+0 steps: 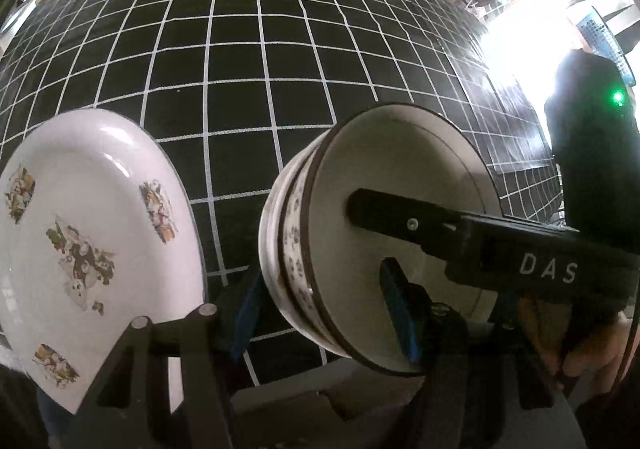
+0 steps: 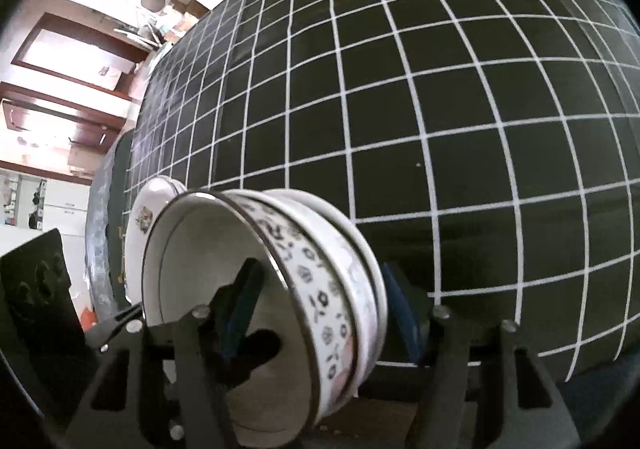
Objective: Organize plates and bowls
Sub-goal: 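Carry the bowl stack over the floral plate stack with the right tool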
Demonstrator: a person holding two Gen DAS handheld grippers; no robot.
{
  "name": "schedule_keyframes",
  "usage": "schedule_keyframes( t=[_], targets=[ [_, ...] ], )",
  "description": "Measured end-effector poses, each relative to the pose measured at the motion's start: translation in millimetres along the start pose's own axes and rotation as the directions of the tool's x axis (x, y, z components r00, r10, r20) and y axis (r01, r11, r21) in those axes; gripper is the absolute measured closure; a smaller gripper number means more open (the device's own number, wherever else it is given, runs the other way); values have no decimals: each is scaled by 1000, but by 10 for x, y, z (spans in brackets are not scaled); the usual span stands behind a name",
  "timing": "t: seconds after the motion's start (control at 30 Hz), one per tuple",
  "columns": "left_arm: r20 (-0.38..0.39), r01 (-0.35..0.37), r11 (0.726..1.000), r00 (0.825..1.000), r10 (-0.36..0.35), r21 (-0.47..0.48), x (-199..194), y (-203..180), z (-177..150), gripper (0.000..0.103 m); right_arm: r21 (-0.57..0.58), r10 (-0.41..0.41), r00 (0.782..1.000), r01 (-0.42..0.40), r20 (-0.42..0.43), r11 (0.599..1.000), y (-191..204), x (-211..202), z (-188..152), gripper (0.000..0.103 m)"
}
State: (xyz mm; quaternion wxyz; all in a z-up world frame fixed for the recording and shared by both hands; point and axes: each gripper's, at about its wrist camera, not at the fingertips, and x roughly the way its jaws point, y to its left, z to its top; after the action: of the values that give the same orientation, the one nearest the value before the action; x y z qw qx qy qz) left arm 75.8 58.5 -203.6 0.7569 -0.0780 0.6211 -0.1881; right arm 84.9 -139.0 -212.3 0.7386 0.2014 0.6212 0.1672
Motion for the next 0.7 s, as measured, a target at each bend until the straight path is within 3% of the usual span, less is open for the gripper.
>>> schedule_keyframes(
  t=[0.2, 0.4, 0.7],
  targets=[
    [6, -32, 999, 999, 32, -37, 33, -56, 17, 47, 40, -26, 999, 26, 19, 999, 45, -10, -35, 39],
    [14, -9, 998, 1000, 10, -56, 35, -114, -2, 47, 32, -89, 996, 88, 22, 996, 191, -16, -34, 39],
    [89, -7, 996, 996, 16, -94, -367, 25, -26, 47, -16, -114, 993, 115, 40, 993, 589, -131, -11, 39]
  ],
)
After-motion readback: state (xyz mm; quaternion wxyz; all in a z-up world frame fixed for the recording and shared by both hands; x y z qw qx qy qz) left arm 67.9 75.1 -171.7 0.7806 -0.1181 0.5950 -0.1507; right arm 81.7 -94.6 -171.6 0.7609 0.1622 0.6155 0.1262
